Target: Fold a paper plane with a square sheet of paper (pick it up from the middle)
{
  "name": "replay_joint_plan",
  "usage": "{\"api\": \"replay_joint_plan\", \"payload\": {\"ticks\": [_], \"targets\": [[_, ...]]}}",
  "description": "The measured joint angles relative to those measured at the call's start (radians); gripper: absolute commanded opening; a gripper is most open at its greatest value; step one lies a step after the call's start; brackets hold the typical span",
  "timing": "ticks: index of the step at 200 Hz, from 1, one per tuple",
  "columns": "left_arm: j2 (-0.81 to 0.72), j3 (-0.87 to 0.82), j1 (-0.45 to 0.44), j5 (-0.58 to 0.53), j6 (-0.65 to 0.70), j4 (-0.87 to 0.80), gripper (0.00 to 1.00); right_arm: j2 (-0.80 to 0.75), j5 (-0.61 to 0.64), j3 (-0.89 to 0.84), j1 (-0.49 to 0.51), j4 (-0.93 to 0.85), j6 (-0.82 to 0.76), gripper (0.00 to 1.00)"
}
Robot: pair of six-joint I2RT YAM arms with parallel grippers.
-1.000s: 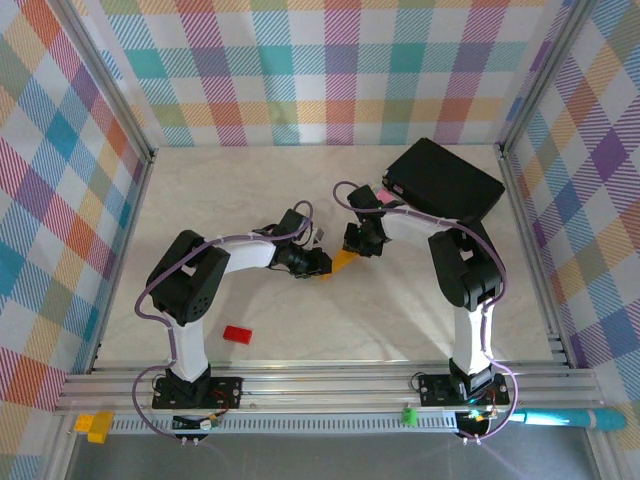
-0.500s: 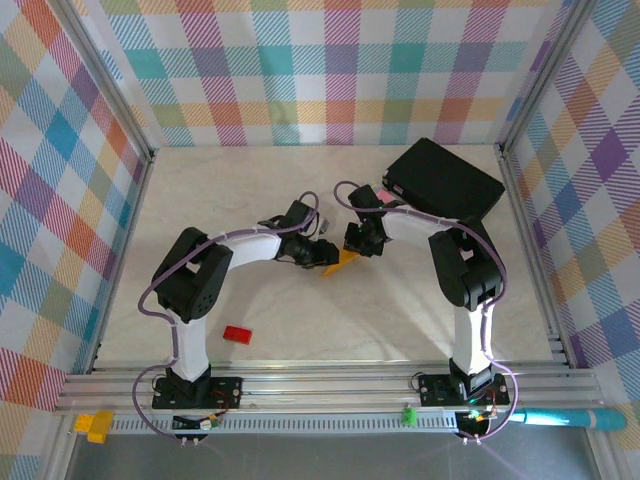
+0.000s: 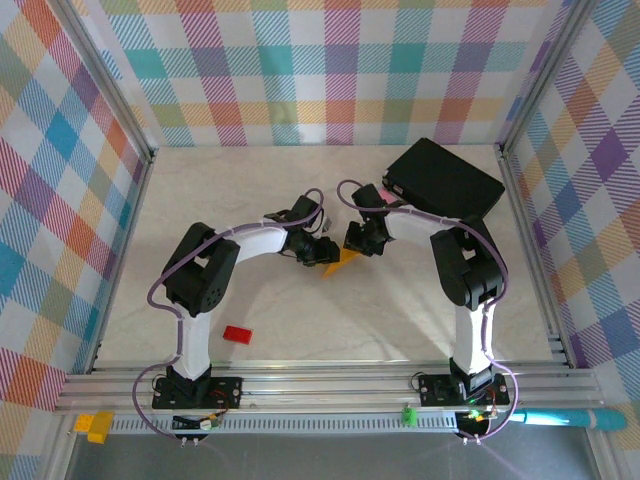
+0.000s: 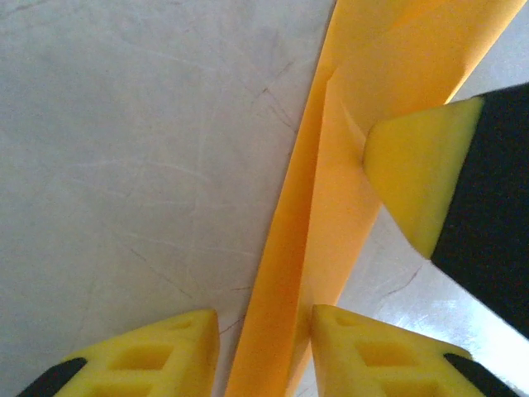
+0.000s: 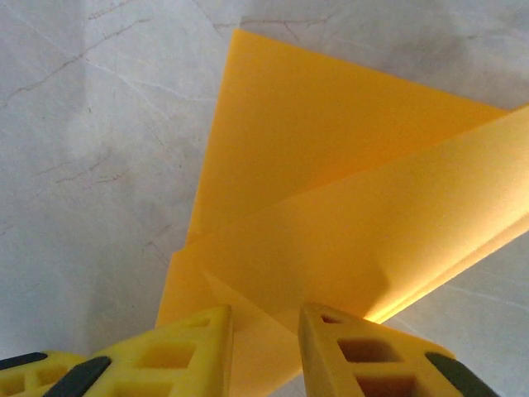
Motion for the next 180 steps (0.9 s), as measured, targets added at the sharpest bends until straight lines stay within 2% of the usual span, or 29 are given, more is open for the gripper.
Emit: {"api": "replay_joint_plan", "payload": {"ticks": [94, 180], "targets": [[0.013, 0.027, -0.014, -0.051, 0.032, -0.044, 0.30, -0.070, -0.089, -0.005, -0.012, 0.038, -0.027, 0.29], [0.018, 0.041, -0.020, -0.067, 0.039, -0.066, 0.29, -0.048, -0.032, 0.003, -0.060, 0.018, -0.034, 0.28]]}}
